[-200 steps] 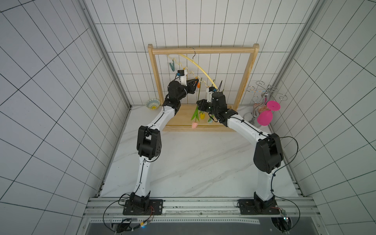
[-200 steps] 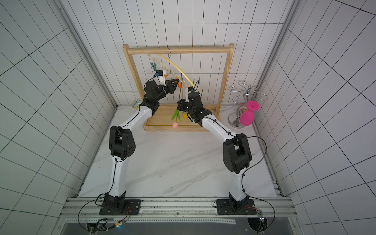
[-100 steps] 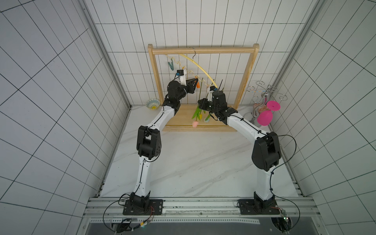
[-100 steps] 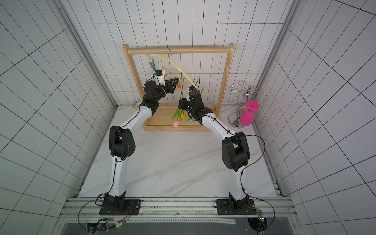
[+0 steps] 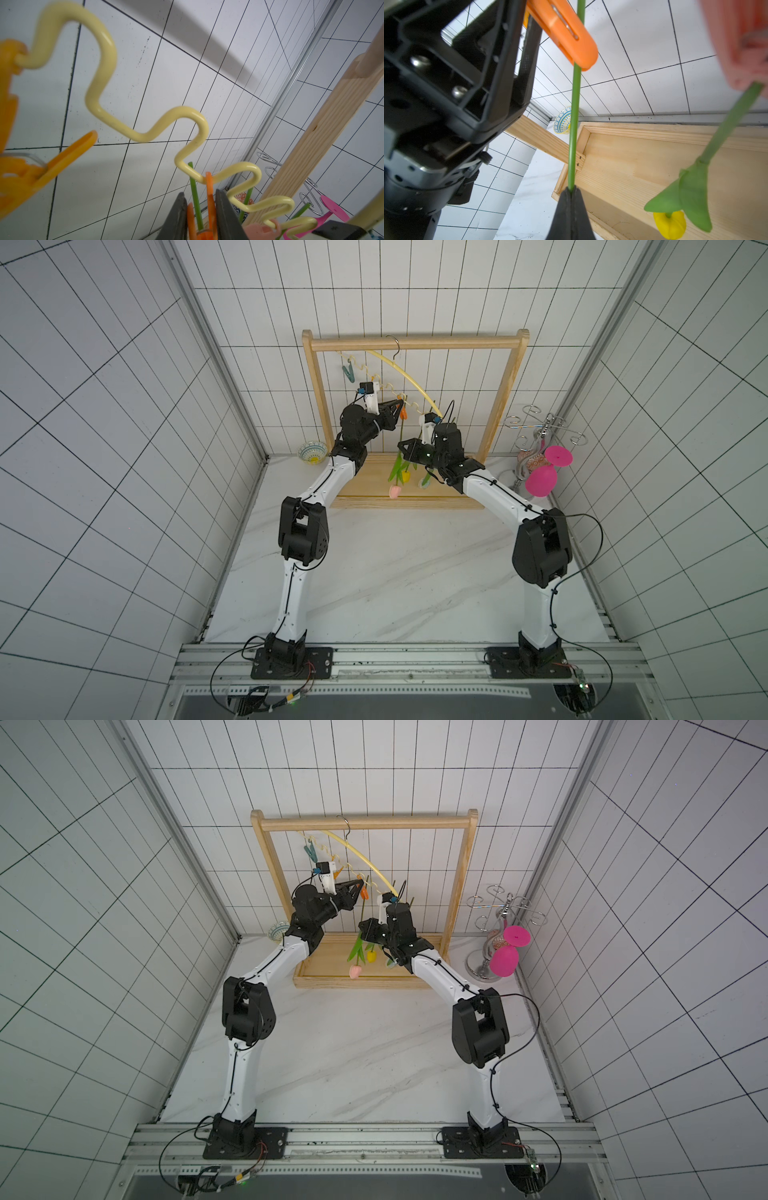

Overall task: Dry the flowers on a clothes hanger
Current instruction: Clamp the flower onto the hanger.

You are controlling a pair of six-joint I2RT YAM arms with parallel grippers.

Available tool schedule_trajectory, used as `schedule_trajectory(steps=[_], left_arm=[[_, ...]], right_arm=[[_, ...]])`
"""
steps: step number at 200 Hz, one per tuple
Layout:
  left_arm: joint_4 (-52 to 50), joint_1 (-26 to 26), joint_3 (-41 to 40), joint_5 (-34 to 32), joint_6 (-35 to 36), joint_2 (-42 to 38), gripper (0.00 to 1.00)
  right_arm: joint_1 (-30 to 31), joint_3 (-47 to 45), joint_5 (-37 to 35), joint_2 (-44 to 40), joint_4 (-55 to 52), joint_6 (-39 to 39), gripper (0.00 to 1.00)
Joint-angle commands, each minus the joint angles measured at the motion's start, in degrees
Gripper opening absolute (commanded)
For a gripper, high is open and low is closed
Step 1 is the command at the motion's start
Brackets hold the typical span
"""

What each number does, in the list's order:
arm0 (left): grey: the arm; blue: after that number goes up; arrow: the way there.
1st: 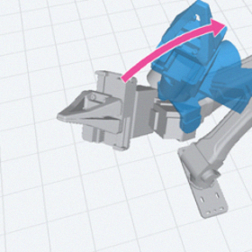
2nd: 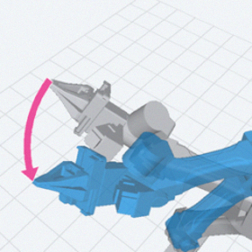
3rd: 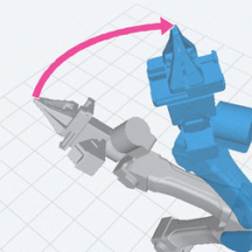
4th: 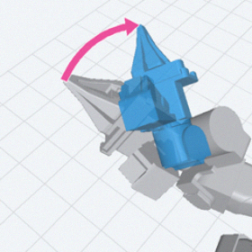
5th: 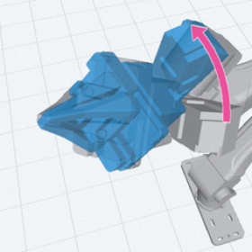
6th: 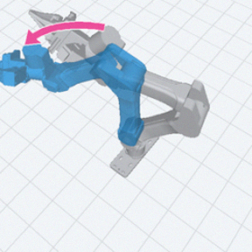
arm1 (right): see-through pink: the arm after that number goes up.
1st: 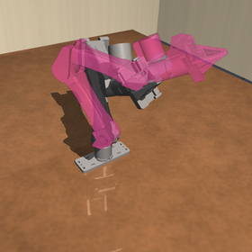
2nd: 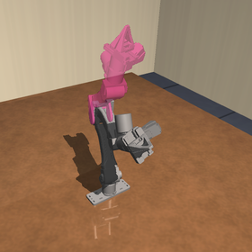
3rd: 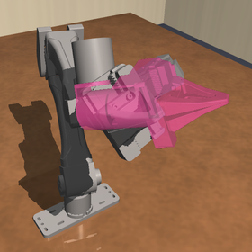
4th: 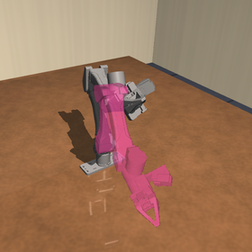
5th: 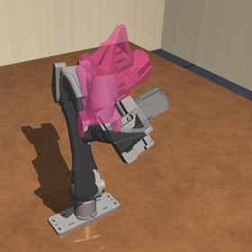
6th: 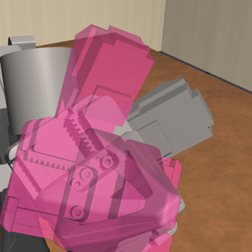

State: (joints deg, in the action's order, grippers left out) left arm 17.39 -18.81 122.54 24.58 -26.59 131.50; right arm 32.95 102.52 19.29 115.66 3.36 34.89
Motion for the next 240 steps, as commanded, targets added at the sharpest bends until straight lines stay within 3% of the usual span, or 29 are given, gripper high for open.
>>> schedule_trajectory(steps=[1,49,85,120,154,213,240], left_arm=[[-0.4,-0.4,-1.1,2.2,0.0,-1.6,0.25],[-0.5,-0.4,-1.5,2.4,0.3,-1.8,0.26],[-0.3,-0.4,-1.8,2.6,0.2,-2.0,0.47],[0.2,-0.4,-3.6,2.7,0.4,-3.5,0.50],[2.2,-0.4,-8.8,1.6,1.1,-6.4,0.51],[4.5,-0.1,-16.8,0.8,-1.2,-10.6,0.55],[5.0,-0.1,-20.3,-0.8,-2.2,-12.2,0.55]], right_arm=[[-0.7,-0.8,1.8,-1.5,3.9,-1.1,0.00],[-0.7,-1.2,0.9,-1.9,3.6,-2.0,0.00],[-0.7,-1.1,0.4,-2.0,2.5,-2.6,0.00],[-0.7,-2.2,0.1,-2.9,2.2,-2.6,0.05],[-0.5,-5.1,0.8,-5.4,2.3,-2.1,0.39],[-0.2,-13.1,5.0,-11.7,2.5,-6.1,0.51],[-0.2,-15.8,10.6,-14.7,1.4,-7.5,0.55]])
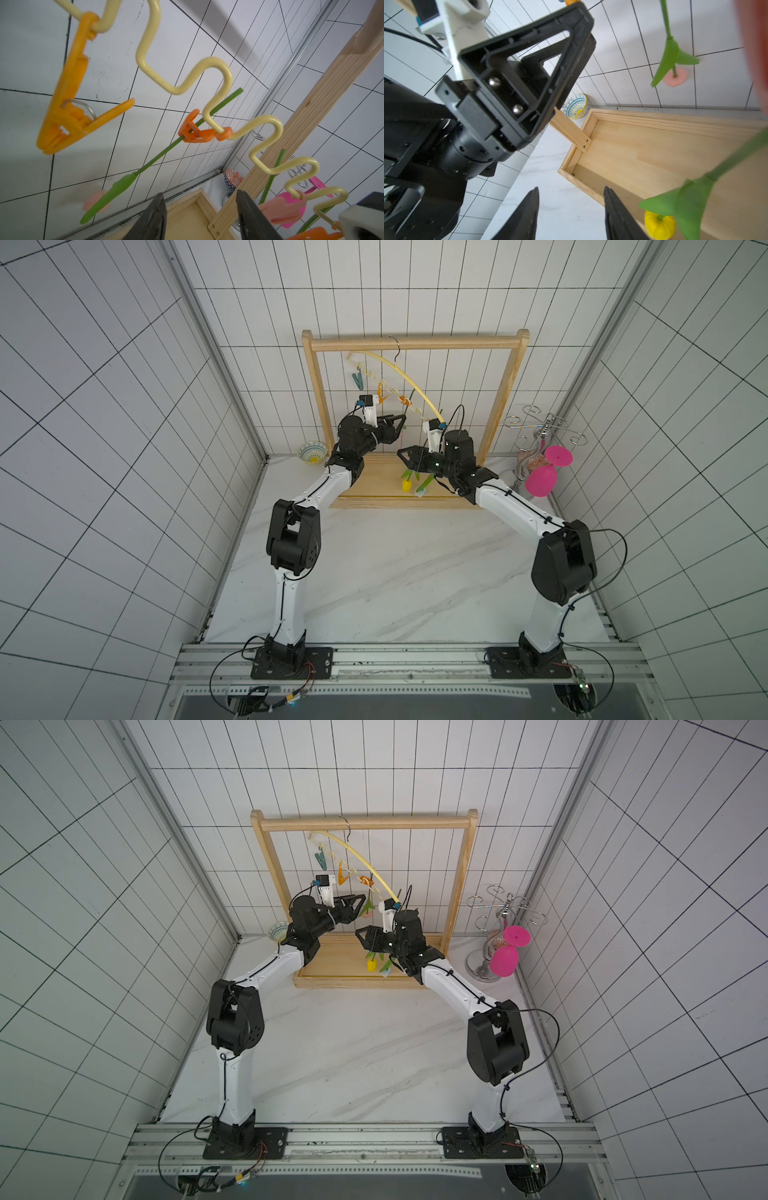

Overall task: Dry the flowers on a clothes hanger
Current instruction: Clamp the flower onto the hanger.

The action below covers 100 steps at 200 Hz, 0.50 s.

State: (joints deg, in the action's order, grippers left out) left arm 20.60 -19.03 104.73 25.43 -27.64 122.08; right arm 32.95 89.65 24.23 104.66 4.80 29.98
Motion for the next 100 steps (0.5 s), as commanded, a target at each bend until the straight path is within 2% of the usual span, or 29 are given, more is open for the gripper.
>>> schedule_trajectory(steps=[1,54,100], left_arm=[[1.8,0.1,-2.6,-1.7,-1.2,-2.9,0.55],[4.5,-1.1,-8.2,-3.6,-4.1,-5.5,0.55],[3.3,-2.6,-12.2,-5.2,-1.1,-9.1,0.56]], right_arm=[[-0.3,-3.1,5.9,-3.8,-0.1,-2.6,0.55],[0.1,-9.0,22.7,-9.6,0.0,-4.9,0.64],[-0.3,-14.7,19.8,-15.8,-3.0,-9.4,0.67]])
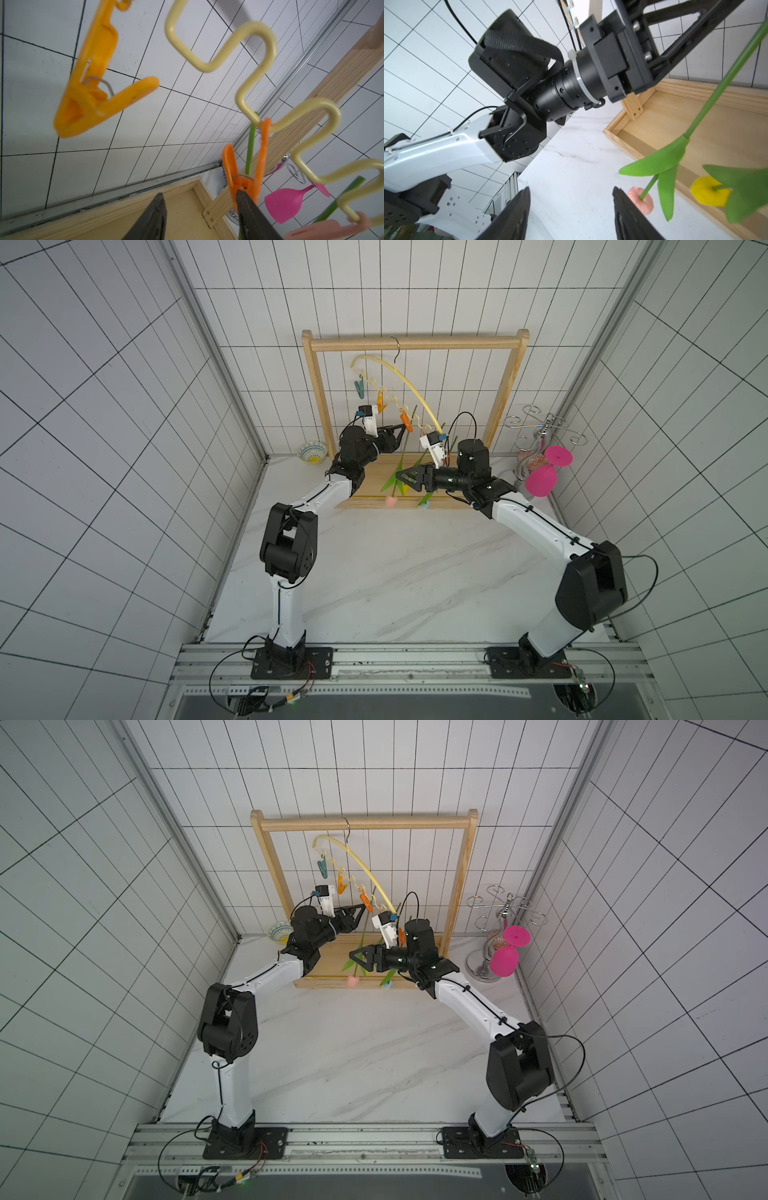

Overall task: Dry the flowers on a clothes hanger
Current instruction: Clamp the flower onto the hanger, then reset both arms

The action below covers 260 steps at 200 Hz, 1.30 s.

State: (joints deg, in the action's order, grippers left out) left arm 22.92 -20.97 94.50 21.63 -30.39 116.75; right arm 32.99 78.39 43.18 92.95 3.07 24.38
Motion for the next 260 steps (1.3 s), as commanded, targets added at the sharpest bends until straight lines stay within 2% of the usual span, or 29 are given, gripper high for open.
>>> schedule_trajectory(steps=[1,23,39,48,55,62,65,106,124,132,160,179,192,207,214,234,260], left_arm=[[1.0,-0.6,-2.2,-1.5,1.7,-3.8,0.56],[1.3,-0.6,-4.4,-2.3,2.4,-5.5,0.57],[1.5,-0.6,-6.1,-2.9,2.9,-7.1,0.63],[1.7,-0.6,-7.3,-3.9,3.2,-8.2,0.71],[1.7,-0.6,-8.4,-4.9,3.8,-9.0,0.82],[1.0,-0.6,-9.2,-6.6,4.6,-9.9,0.97],[0.5,-0.6,-9.6,-7.2,4.9,-10.4,0.99],[-4.1,-0.6,-16.1,-16.6,9.8,-17.1,0.99],[-6.4,-0.7,-18.5,-18.6,11.6,-19.9,0.99],[-8.3,-0.7,-19.4,-19.9,11.8,-21.8,0.99],[-13.8,-1.5,-25.4,-25.5,15.1,-28.2,0.99],[-14.4,-2.4,-32.4,-30.8,20.7,-33.4,0.99],[-12.8,-2.5,-38.1,-37.4,24.5,-36.9,0.99],[-9.5,-2.5,-45.5,-48.9,25.2,-40.5,0.99],[-6.6,-2.1,-49.0,-51.9,26.5,-41.6,0.99],[2.2,0.5,-58.5,-52.6,29.3,-43.3,0.99],[6.1,4.2,-65.9,-52.0,28.1,-45.3,0.99]], right_arm=[[-0.4,-3.6,0.8,-4.2,-1.2,-3.8,0.67],[-0.4,-6.4,-0.8,-6.8,-0.5,-5.2,0.67],[-0.4,-8.2,-3.0,-8.9,0.1,-5.4,0.67],[-0.5,-8.8,-4.1,-10.1,-0.1,-6.0,0.67],[-0.5,-9.2,-5.0,-11.1,-0.7,-6.6,0.67],[-0.5,-9.4,-6.0,-12.1,-1.5,-7.2,0.67],[-0.5,-9.5,-6.7,-12.5,-2.0,-7.6,0.67],[-0.5,-11.9,-22.0,-20.1,-9.1,-12.7,0.67],[-0.6,-15.4,-33.0,-24.4,-8.2,-14.1,0.69],[-0.6,-17.1,-38.5,-26.3,-7.4,-15.2,0.73],[-0.6,-26.4,-60.0,-31.9,2.3,-20.0,0.86],[-1.0,-33.9,-70.9,-32.8,11.2,-25.4,0.86],[-1.3,-38.5,-72.8,-31.4,16.9,-31.0,0.84],[-1.3,-42.8,-74.3,-28.7,24.0,-36.6,0.84],[-1.5,-44.4,-75.4,-27.2,27.1,-38.6,0.84],[-2.7,-46.6,-78.6,-23.0,31.5,-41.7,0.87],[-7.3,-48.2,-78.8,-19.6,31.4,-39.3,0.89]])
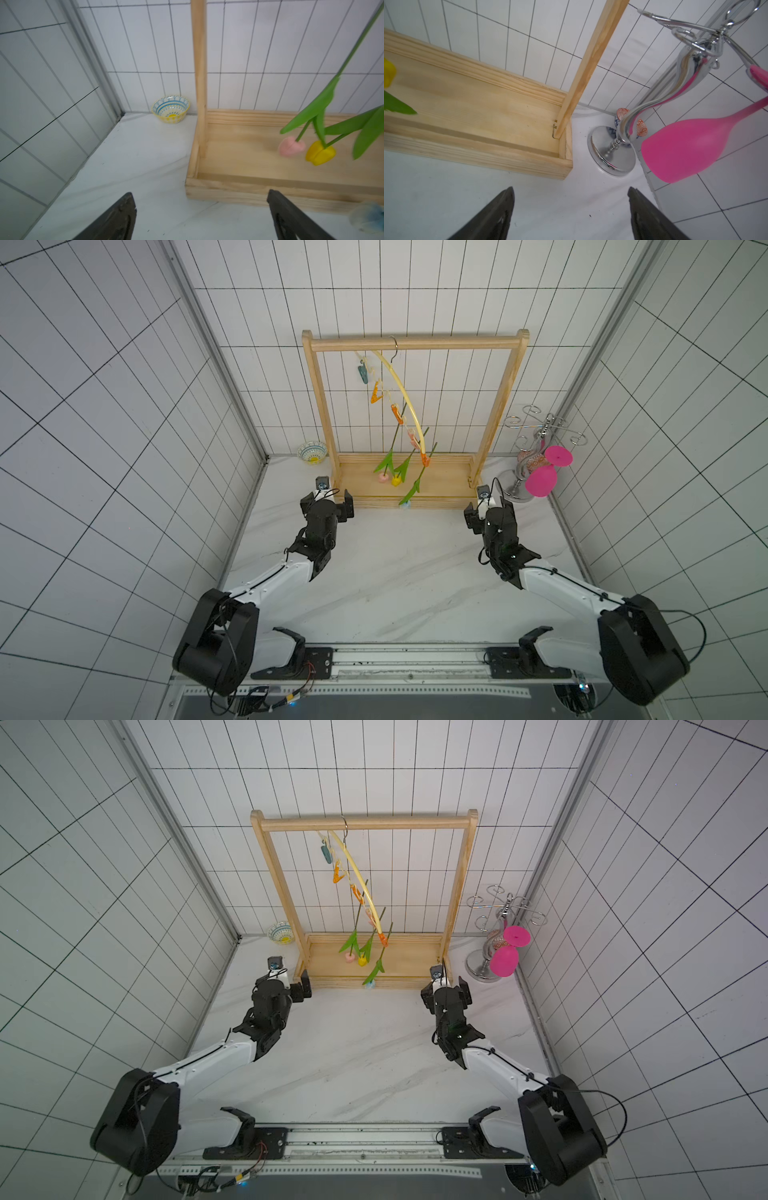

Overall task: Dry the flowers on a clothes hanger
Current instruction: Reset both arms

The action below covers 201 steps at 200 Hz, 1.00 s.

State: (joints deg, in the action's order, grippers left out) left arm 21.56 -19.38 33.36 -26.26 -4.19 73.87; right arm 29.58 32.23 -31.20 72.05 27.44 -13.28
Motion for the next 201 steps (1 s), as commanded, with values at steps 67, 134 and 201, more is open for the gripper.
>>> schedule_trajectory(steps=[67,134,201], left_arm=[[30.1,7.7,-14.5,-2.5,4.1,7.4,0.99],[48.5,11.6,-18.8,-2.2,2.0,17.8,0.99],[25.9,17.4,-8.5,5.0,-3.2,16.4,0.99]], right_arm=[[-16.4,-6.7,0.4,11.7,16.1,5.3,0.92],[-27.9,-10.0,15.9,15.1,22.6,16.8,0.89],[-26.9,-9.6,13.9,16.1,23.2,15.8,0.99]])
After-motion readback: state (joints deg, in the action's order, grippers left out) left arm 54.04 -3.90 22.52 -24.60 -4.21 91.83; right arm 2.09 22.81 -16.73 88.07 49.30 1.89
